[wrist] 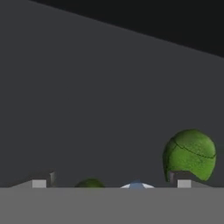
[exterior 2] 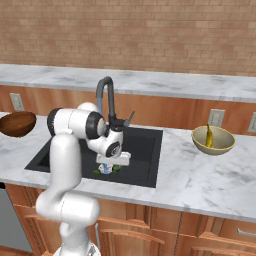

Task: Pick the avocados from the sink and place them in one bowl. Place the banana in the other bowl. Then turn off the sink faucet.

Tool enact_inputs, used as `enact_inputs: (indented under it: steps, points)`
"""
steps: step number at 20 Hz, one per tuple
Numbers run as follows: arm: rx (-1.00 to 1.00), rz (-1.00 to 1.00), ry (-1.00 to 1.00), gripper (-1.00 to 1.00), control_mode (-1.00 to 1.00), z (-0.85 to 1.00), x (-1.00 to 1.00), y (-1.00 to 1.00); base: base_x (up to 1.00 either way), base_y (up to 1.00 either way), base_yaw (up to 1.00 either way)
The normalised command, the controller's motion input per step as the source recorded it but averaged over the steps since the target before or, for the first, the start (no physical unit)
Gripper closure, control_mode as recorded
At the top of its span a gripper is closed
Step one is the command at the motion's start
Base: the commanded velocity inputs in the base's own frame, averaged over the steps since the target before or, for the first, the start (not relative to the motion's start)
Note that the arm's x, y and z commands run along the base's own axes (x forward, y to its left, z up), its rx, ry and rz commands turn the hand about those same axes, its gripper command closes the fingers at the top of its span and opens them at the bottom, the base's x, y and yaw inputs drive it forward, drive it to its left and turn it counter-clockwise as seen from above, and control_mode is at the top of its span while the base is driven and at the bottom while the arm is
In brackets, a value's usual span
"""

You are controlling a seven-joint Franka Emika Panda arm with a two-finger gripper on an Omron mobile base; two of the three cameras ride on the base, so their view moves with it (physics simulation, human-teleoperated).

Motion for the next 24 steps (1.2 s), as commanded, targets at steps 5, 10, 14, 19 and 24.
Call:
enact_inputs:
  steps: [5,10,14,19,24]
  points:
    - [-0.04,0.00,-0.03,-1.00,-1.00,-0.34,0.31,0.00,0.00,0.00,0.00]
    - [-0.05,0.00,-0.04,-1.00,-1.00,-0.31,0.33,0.00,0.00,0.00,0.00]
    - [-0.04,0.00,-0.04,-1.00,-1.00,-0.33,0.31,0.00,0.00,0.00,0.00]
    - [-0.02,0.00,-0.02,-1.00,-1.00,-0.31,0.29,0.00,0.00,0.00,0.00]
    - [0.00,-0.01,0.00,-1.00,-1.00,-0.16,0.04,0.00,0.00,0.00,0.00]
